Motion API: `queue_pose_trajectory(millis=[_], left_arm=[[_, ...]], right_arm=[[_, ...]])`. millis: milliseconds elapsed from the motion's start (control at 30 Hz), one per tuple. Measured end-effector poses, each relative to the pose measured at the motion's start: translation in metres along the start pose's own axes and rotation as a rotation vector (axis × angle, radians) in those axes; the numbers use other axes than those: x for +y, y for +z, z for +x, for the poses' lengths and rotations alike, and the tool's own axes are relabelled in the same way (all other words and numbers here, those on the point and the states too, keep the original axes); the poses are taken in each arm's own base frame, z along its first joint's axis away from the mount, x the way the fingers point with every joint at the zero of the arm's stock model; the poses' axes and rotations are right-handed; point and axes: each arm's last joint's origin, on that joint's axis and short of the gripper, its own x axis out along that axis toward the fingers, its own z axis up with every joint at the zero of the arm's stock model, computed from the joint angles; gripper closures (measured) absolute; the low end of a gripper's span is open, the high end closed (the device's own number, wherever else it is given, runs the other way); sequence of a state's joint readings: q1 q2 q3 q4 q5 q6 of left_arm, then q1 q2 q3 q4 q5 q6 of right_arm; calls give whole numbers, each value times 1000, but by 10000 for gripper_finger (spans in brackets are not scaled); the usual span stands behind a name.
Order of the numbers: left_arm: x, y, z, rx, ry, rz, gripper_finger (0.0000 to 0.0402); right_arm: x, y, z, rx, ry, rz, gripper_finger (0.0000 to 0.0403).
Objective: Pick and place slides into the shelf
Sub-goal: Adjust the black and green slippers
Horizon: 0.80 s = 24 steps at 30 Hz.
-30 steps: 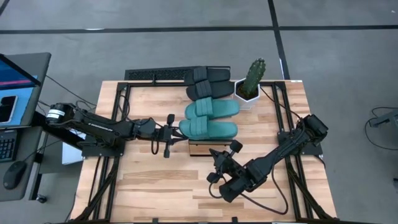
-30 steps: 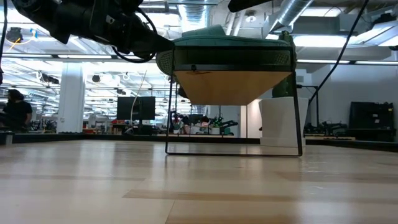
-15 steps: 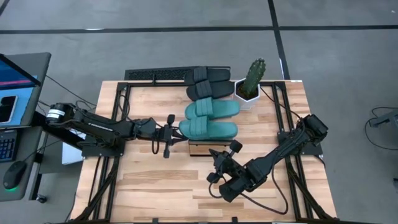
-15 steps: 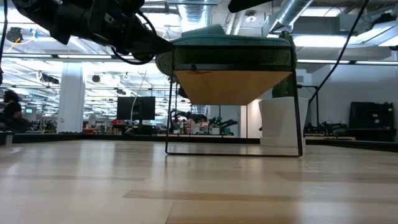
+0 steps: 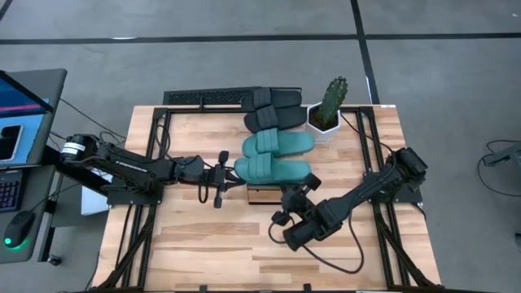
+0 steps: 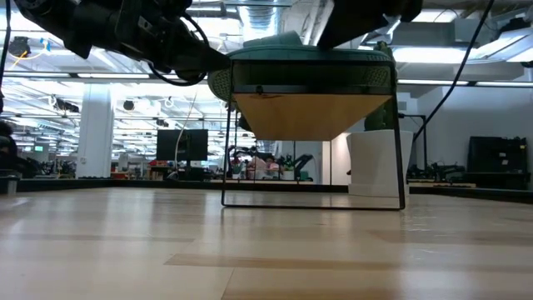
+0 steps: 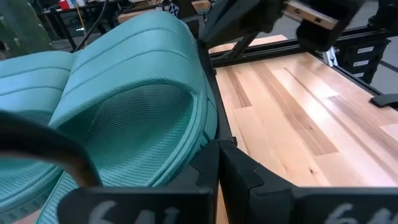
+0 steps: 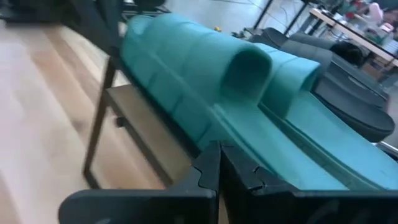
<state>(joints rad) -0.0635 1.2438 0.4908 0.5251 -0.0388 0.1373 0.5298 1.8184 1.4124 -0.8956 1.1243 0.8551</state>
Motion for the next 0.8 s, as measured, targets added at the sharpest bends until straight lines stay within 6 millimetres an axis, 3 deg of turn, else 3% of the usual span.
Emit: queue_pose_trajectory(millis=[333, 800], left_arm=[[1, 0, 0, 9, 59, 61, 402], [3, -1, 0, 29, 130, 107, 402]], right_arm=[[-10, 4, 19, 39, -57, -9, 403], [-9, 3, 21, 89, -18, 4, 403]])
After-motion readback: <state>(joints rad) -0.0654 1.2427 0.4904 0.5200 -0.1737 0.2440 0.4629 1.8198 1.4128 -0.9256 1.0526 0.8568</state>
